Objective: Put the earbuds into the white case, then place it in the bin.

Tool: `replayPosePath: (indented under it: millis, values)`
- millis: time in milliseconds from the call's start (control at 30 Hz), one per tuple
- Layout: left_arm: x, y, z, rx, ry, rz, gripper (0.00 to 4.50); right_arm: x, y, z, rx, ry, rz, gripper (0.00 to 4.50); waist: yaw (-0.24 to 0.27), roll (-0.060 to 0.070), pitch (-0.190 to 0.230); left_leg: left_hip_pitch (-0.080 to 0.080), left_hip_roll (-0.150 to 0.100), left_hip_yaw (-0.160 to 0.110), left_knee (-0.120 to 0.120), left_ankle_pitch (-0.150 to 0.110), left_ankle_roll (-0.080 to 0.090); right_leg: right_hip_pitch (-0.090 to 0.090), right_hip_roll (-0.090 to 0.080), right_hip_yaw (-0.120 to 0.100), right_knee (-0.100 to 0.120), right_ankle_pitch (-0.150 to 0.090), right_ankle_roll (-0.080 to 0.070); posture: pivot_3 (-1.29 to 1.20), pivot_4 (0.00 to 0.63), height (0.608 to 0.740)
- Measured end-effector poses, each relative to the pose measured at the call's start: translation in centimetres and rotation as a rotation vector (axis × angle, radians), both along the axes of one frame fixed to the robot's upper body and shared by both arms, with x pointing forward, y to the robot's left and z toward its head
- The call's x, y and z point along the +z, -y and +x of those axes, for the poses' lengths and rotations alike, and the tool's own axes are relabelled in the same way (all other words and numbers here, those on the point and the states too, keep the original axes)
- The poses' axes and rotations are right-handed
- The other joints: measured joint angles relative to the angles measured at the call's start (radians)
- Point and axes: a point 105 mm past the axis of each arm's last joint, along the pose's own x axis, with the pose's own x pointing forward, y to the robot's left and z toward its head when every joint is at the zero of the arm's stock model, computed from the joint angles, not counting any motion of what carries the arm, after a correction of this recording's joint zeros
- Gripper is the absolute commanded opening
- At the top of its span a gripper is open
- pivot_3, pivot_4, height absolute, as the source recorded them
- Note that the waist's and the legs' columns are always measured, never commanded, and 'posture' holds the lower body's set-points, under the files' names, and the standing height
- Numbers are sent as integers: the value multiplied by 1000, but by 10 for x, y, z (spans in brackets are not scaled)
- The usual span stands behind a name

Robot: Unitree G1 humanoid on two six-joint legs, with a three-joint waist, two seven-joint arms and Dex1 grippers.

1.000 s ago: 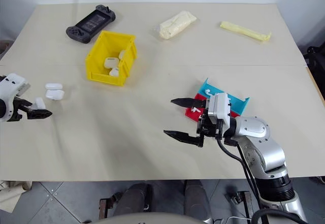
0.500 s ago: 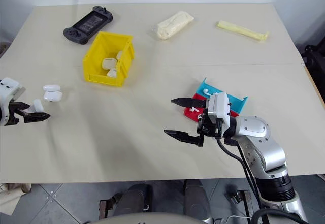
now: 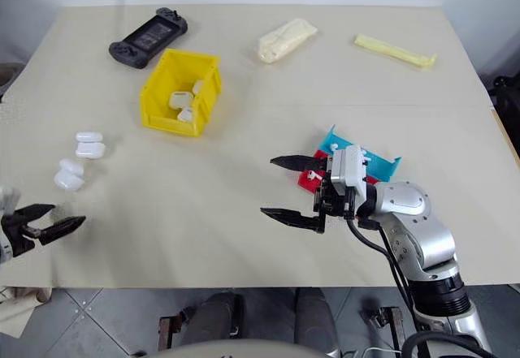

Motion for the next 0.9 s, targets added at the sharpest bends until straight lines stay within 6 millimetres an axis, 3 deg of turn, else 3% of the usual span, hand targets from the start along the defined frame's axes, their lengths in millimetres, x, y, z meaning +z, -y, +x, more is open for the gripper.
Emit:
replayPosePath:
  millis: [200,433,667,900]
  values:
    - [11,19,1,-75,37,-37,4437,1,0,3,6,1,-2,4500,1,0,0,0,0,0,-1,0,0,0,0,0,1,0,0,0,150,740]
    - [43,-6,24,-9,90,66,4437,0,0,3,0,-4,3,4500,-8,0,0,0,0,0,-1,0,0,0,1,-1,1,0,0,0,150,740]
    - [61,-8,53,-71,-17,144,4437,-2,1,4,-17,-11,8,4500,-11,0,0,-1,-1,1,-1,0,0,-1,1,-1,2,0,0,0,150,740]
    - [45,-15,73,-63,-179,180,4437,0,1,5,-26,-5,10,4500,-18,0,0,0,0,12,-1,0,0,-3,2,-8,6,0,0,0,150,740]
